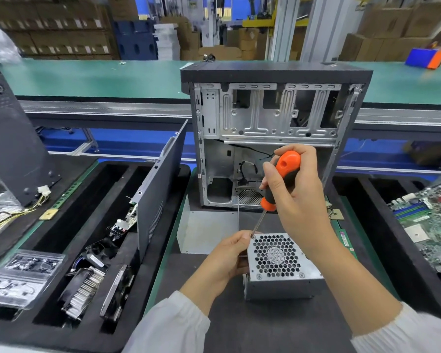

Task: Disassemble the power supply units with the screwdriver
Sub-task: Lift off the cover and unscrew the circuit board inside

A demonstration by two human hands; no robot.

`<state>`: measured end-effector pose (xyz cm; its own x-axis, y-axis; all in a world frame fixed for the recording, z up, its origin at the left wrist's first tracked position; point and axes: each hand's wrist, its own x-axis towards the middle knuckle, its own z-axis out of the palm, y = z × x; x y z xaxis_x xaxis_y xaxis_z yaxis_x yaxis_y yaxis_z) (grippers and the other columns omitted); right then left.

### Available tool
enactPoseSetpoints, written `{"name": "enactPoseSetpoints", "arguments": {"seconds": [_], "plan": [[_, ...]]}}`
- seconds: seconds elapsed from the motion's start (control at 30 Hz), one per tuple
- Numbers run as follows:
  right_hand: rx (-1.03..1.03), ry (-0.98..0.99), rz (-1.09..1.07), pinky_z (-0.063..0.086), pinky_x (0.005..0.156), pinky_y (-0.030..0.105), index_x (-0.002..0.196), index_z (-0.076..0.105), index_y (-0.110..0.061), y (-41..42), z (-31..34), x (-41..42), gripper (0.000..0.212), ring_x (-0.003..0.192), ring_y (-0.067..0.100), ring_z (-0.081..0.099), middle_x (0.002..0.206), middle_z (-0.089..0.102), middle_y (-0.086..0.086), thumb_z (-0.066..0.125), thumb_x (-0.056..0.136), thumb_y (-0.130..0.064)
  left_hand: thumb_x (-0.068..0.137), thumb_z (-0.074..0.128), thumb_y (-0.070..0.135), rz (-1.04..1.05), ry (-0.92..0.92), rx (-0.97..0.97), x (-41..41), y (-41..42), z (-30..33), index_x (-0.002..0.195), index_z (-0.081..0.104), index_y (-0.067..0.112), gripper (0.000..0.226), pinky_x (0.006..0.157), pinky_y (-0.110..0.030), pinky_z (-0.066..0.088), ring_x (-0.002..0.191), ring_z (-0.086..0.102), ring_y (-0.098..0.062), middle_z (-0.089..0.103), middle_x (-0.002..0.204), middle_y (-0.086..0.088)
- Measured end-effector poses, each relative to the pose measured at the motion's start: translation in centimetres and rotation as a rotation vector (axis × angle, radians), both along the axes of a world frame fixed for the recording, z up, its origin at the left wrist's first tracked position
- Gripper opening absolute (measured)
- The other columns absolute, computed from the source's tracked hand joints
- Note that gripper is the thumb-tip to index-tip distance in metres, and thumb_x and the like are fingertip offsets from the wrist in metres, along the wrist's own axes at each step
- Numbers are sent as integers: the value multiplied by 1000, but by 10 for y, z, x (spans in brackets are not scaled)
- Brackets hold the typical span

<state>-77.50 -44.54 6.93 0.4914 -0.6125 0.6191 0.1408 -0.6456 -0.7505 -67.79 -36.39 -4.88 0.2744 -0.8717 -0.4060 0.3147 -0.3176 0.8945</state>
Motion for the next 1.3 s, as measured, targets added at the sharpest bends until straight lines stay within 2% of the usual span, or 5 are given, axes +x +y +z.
{"name": "enactPoseSetpoints", "arguments": {"seconds": [0.43,0.77,0.93,1.13,1.3], "plan": [[4,32,34,51,72,38,104,41,-29,3,3,-3,19,73,21,61,87,56,-8,57,95,-23,107,33,30,-1,-11,-25,-1,-2,-7,120,64,17,36,91,-37,50,97,64,-20,69,118,-12],[-6,42,37,50,75,44,108,42,-22,8,1,0,17,78,25,60,87,56,1,55,96,-24,107,32,29,4,-26,-25,-1,-1,-10,119,64,16,37,102,-46,45,106,65,-26,69,117,-12],[7,19,-51,50,59,32,92,47,-16,5,8,3,23,64,19,56,70,54,9,52,96,-38,107,32,30,-7,-58,-38,-2,1,-11,119,64,17,37,100,-43,47,100,66,-19,70,115,-9],[-496,558,-416,42,54,32,82,41,-23,-17,32,-10,43,63,18,49,63,46,-6,34,89,-64,106,34,34,31,-114,-26,-4,0,-11,115,65,20,35,100,-45,47,106,66,-27,73,110,-5],[-512,869,-210,46,60,35,90,45,-22,-32,64,-19,39,66,20,54,72,60,-4,34,94,-58,106,35,35,39,-170,20,-7,-1,-7,115,64,22,33,91,-35,51,101,68,-20,74,107,0]]}}
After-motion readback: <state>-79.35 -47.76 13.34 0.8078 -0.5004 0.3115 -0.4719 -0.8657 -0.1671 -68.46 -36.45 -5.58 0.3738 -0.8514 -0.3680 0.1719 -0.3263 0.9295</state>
